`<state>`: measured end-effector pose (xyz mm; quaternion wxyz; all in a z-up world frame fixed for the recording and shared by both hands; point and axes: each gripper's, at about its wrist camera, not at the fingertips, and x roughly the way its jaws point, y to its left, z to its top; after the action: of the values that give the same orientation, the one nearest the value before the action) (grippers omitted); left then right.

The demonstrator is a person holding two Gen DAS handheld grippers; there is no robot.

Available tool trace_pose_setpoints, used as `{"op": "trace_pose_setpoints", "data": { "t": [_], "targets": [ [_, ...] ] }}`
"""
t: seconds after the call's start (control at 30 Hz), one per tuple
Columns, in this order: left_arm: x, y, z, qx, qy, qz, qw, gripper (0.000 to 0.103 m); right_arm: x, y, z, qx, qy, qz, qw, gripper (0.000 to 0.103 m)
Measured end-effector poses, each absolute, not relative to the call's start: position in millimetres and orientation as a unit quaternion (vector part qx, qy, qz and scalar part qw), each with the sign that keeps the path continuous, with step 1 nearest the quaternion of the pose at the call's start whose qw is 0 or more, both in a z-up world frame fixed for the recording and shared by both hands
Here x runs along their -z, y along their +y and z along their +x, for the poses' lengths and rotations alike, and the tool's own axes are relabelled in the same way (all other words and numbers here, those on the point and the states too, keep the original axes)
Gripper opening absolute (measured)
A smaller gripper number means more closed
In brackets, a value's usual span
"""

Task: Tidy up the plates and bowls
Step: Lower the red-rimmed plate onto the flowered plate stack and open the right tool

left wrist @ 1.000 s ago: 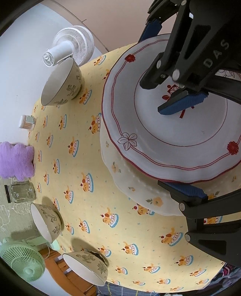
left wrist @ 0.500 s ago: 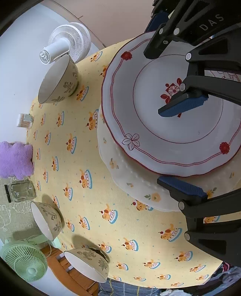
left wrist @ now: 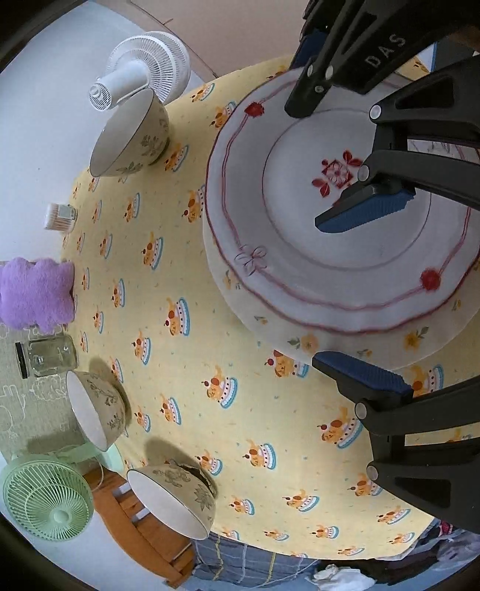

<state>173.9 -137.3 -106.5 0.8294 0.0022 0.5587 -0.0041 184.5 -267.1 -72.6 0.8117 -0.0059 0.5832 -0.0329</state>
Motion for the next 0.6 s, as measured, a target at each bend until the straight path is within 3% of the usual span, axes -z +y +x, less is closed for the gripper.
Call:
{"op": "trace_pose_setpoints", "data": {
  "t": [0.6],
  "targets": [
    [106.4,-132.2,173.3,0.011,0.557,0.006,0.830,0.067,81.4,-243.7,186.6,0.056,0.581,-0.063,0.810,0.038]
  ]
}}
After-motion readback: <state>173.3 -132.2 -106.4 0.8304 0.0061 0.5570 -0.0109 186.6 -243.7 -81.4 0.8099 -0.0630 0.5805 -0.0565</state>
